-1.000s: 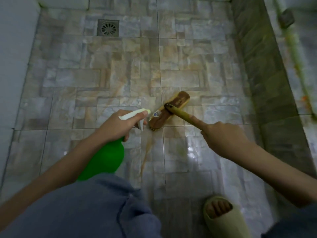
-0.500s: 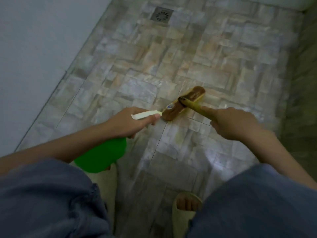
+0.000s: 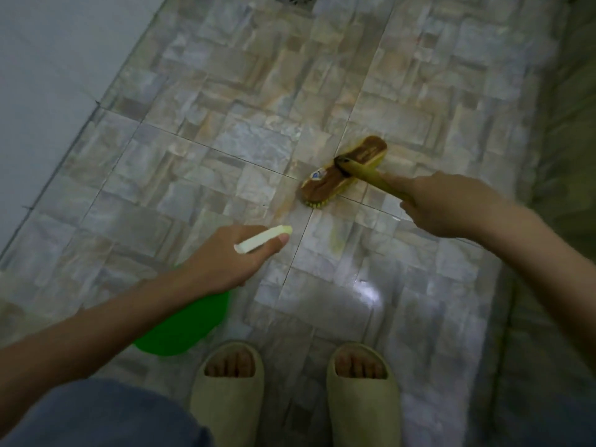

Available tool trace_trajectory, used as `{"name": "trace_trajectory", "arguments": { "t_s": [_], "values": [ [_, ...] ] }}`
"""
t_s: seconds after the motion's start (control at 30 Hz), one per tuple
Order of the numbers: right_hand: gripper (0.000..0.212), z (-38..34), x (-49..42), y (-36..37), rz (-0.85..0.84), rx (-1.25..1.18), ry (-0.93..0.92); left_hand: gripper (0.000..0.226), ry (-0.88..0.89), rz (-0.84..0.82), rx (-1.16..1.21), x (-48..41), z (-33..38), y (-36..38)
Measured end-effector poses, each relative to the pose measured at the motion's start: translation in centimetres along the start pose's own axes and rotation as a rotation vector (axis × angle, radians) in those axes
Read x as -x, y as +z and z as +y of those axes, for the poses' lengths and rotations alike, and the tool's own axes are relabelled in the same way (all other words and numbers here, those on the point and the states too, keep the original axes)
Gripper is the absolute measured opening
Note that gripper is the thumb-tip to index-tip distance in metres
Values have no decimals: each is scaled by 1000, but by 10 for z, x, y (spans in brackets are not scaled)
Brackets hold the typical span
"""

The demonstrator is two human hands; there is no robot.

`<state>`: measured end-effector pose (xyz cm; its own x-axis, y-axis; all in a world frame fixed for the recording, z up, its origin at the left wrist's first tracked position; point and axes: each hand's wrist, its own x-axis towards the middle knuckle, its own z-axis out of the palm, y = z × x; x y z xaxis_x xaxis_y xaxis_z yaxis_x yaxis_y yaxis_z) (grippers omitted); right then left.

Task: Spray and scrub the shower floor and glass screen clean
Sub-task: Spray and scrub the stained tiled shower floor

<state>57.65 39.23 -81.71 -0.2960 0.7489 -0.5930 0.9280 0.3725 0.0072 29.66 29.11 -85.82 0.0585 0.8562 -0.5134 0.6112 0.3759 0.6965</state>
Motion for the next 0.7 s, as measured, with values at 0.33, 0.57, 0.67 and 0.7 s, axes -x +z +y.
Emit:
{"name": "trace_trajectory", "arguments": {
  "t_s": [0.33,0.57,0.67,0.7],
  "values": [
    [61,-7,20,27,39,-110,52,60,50,40,-22,-4,-20,44],
    [58,-4,18,45,44,-242,61,62,39,73,-42,-1,-19,43],
    [59,7,33,45,4,-215,8,65,-36,185,48,-2,-25,30],
    [60,10,40,41,-32,-197,6,64,-64,225,86,-2,-27,24]
  ]
}}
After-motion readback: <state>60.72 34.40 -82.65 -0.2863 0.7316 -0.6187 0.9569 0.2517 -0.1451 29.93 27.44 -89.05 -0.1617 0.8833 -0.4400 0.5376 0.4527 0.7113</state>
